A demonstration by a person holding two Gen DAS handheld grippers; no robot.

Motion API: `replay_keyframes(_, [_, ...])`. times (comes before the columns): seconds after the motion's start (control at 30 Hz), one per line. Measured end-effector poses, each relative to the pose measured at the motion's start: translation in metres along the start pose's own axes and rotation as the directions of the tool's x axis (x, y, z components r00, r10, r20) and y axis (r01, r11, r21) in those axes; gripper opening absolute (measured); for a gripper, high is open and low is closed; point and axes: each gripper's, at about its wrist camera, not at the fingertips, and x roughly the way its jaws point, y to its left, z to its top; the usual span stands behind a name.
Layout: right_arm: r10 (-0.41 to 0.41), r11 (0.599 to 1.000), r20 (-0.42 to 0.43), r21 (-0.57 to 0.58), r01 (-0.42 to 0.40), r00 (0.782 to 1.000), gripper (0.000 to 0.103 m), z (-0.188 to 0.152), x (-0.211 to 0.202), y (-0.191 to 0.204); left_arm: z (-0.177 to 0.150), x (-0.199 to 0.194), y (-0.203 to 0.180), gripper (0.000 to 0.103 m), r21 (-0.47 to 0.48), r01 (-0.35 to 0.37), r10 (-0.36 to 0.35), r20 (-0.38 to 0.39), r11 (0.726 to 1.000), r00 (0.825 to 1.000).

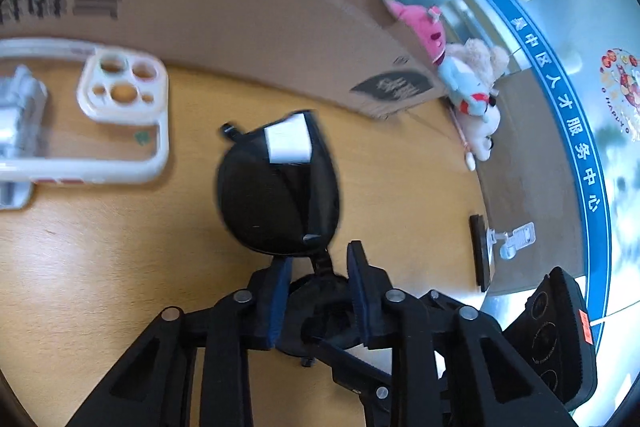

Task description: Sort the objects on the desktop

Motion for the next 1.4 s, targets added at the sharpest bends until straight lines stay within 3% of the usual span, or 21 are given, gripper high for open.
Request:
replay_keyframes(0.27, [-0.004, 1.0, 0.123, 0.001, 0.004, 0.992, 0.029, 0.029, -0.028, 0.002, 0.018, -0.038, -0.035, 0.018, 0.1, -0.025, 0.014, 0.103, 0.995, 0.995])
replay_keyframes(0.47, [-0.031, 0.999, 0.233, -0.019, 0.037, 0.972, 0.028, 0.076, -0.051, -0.007, 0.061, -0.072, -0.073, 0.018, 0.202, -0.038, -0.003, 0.197, 0.979, 0.98])
replay_keyframes(0.63, [-0.05, 0.998, 0.319, -0.028, 0.062, 0.946, 0.028, 0.136, -0.069, -0.03, 0.128, -0.092, -0.111, 0.018, 0.276, -0.048, -0.022, 0.246, 0.96, 0.969])
replay_keyframes(0.83, [-0.059, 0.998, 0.346, -0.007, 0.066, 0.936, 0.028, 0.218, -0.07, -0.08, 0.223, -0.091, -0.143, 0.018, 0.321, -0.07, -0.02, 0.268, 0.945, 0.963])
replay_keyframes(1.07, [-0.062, 0.995, 0.251, 0.086, 0.041, 0.966, 0.028, 0.286, -0.013, -0.152, 0.33, -0.033, -0.132, 0.018, 0.277, -0.069, 0.019, 0.178, 0.958, 0.984])
replay_keyframes(1.23, [-0.042, 0.985, 0.104, 0.169, 0.024, 0.994, 0.028, 0.299, 0.054, -0.199, 0.379, 0.038, -0.085, 0.018, 0.176, -0.049, 0.04, 0.056, 0.983, 0.998])
replay_keyframes(1.4, [-0.013, 0.96, -0.062, 0.278, 0.03, 0.998, 0.028, 0.288, 0.119, -0.233, 0.4, 0.108, -0.037, 0.018, 0.079, -0.043, 0.05, -0.085, 0.996, 0.995])
